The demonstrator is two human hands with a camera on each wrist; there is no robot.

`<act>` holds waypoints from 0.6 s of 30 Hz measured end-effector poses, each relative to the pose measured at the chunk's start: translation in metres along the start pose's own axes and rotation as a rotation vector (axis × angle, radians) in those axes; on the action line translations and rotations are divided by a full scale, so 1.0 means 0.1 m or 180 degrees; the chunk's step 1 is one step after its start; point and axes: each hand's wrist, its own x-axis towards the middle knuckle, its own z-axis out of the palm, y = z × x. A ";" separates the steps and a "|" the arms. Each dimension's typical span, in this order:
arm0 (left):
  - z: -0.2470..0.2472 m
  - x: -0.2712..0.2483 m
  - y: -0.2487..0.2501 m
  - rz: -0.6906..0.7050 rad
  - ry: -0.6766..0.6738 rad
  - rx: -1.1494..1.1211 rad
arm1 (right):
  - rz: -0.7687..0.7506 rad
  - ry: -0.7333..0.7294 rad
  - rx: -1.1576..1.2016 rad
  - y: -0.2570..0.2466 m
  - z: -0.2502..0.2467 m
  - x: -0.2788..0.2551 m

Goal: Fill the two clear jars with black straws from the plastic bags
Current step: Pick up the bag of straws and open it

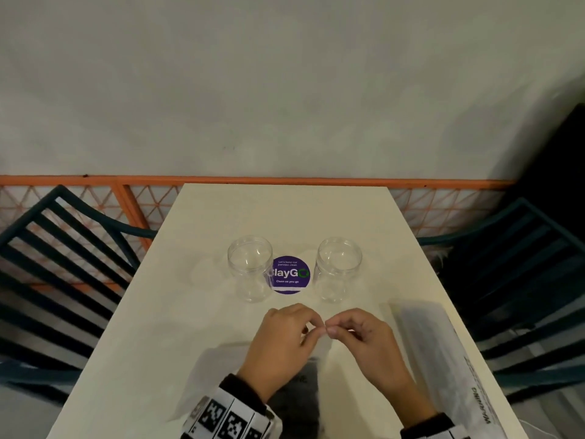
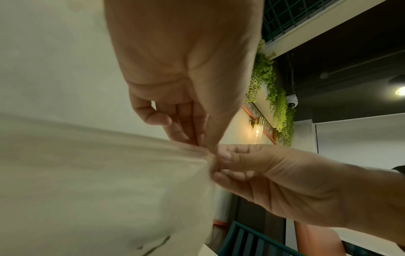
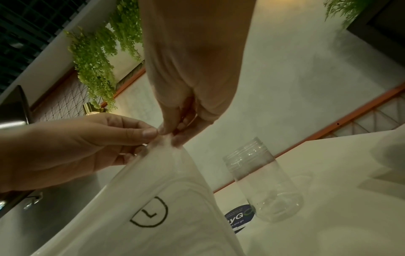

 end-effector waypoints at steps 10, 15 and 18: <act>-0.20 -0.13 -0.18 0.0114 0.0124 0.0748 | -0.0338 0.0284 -0.0373 0.03 -0.09 0.06; -0.42 -0.22 -0.34 0.0132 0.0326 0.0954 | -0.0147 0.0328 -0.0249 0.06 -0.20 0.11; -0.52 -0.25 -0.39 0.0136 0.0372 0.1041 | -0.0179 0.0284 -0.0359 0.02 -0.20 0.13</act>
